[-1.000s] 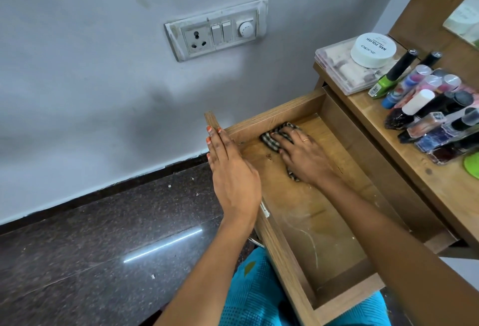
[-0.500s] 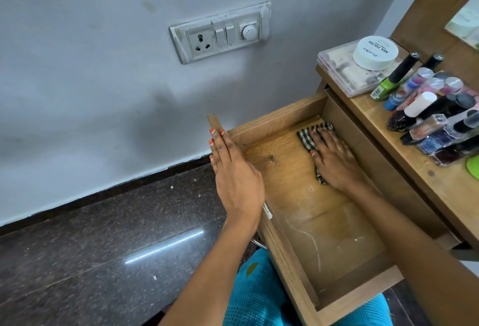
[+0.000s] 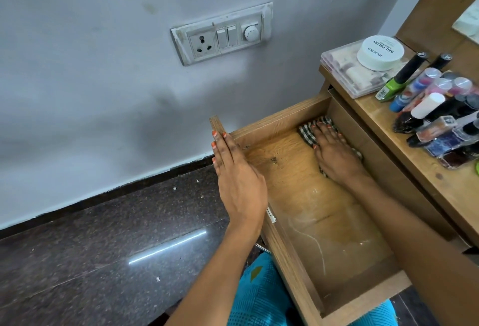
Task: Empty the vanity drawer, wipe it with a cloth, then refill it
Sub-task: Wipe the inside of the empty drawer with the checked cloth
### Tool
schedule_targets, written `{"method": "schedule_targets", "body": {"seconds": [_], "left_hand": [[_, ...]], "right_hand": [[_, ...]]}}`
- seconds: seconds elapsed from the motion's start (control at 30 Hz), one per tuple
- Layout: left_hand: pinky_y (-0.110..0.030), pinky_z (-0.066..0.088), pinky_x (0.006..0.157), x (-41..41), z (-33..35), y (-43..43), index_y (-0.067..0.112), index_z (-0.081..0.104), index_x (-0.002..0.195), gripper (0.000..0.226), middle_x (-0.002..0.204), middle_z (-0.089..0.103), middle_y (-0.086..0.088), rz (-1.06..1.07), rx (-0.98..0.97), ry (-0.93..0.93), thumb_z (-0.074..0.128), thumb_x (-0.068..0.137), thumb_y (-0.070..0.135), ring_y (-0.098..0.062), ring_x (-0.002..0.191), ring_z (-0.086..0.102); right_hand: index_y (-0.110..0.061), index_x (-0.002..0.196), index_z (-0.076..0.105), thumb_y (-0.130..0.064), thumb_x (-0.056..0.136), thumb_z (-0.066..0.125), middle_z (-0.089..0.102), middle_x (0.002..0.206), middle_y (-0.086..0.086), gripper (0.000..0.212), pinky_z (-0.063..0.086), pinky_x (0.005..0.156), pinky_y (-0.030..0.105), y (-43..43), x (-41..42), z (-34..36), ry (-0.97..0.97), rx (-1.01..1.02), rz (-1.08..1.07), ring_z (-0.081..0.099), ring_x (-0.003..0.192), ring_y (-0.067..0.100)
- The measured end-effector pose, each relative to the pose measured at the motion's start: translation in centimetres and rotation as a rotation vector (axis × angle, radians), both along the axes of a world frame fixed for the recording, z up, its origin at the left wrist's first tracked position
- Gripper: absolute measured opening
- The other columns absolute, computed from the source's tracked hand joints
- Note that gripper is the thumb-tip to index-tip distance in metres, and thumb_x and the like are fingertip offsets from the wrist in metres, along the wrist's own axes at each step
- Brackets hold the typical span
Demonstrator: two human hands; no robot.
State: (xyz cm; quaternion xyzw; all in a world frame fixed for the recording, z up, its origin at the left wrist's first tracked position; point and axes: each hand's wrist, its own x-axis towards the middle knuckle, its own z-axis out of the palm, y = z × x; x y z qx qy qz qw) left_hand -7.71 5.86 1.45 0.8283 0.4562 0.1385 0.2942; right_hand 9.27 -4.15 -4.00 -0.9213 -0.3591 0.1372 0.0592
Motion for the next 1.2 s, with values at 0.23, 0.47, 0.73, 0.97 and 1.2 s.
{"method": "schedule_targets", "body": {"seconds": [0.23, 0.47, 0.73, 0.97, 1.2], "left_hand": [[-0.035, 0.013, 0.119, 0.0, 0.0, 0.0, 0.009, 0.000, 0.146, 0.060, 0.156, -0.008, -0.005, -0.010, -0.004, 0.009, 0.028, 0.093, 0.003, -0.018, 0.144, -0.004], [-0.033, 0.010, 0.120, -0.1, -0.1, 0.0, 0.006, 0.003, 0.147, 0.059, 0.156, -0.006, -0.006, -0.009, 0.014, 0.003, 0.028, 0.094, 0.005, -0.020, 0.145, -0.002], [-0.038, 0.019, 0.118, 0.0, -0.4, 0.0, 0.007, 0.004, 0.147, 0.059, 0.156, -0.005, -0.006, 0.006, 0.009, -0.017, 0.029, 0.093, 0.003, -0.019, 0.145, -0.001], [-0.038, 0.017, 0.118, 0.2, -0.5, 0.0, 0.008, 0.007, 0.146, 0.056, 0.156, -0.003, -0.006, 0.021, 0.006, -0.028, 0.029, 0.095, 0.006, -0.020, 0.145, 0.002], [-0.038, 0.018, 0.118, 0.3, -0.4, -0.1, 0.009, 0.007, 0.147, 0.052, 0.157, -0.003, -0.004, 0.037, -0.009, -0.025, 0.026, 0.099, 0.015, -0.020, 0.145, 0.001]], "right_hand": [[-0.018, 0.148, 0.011, -0.023, 0.100, 0.027, 0.003, 0.157, 0.002, 0.051, 0.001, 0.116, 0.030, 0.6, 0.5, -0.2, 0.035, 0.046, -0.043, 0.002, 0.145, 0.014], [-0.022, 0.149, 0.006, -0.027, 0.101, 0.025, -0.001, 0.157, -0.004, 0.052, -0.002, 0.116, 0.028, -1.8, -0.9, -0.2, 0.052, 0.028, -0.054, -0.003, 0.144, 0.010], [-0.015, 0.145, 0.025, -0.021, 0.098, 0.034, 0.015, 0.154, 0.007, 0.048, 0.013, 0.115, 0.039, 2.0, -1.1, 0.0, -0.006, 0.089, -0.110, 0.012, 0.142, 0.025], [-0.025, 0.143, 0.029, -0.020, 0.096, 0.038, 0.027, 0.144, 0.009, 0.047, 0.024, 0.108, 0.042, 4.2, -5.2, -0.6, 0.004, 0.061, 0.093, 0.029, 0.128, 0.030], [-0.023, 0.142, 0.027, -0.026, 0.096, 0.037, 0.023, 0.146, 0.011, 0.047, 0.027, 0.097, 0.036, 6.4, -8.6, -0.6, -0.071, 0.027, 0.261, 0.030, 0.124, 0.028]]}}
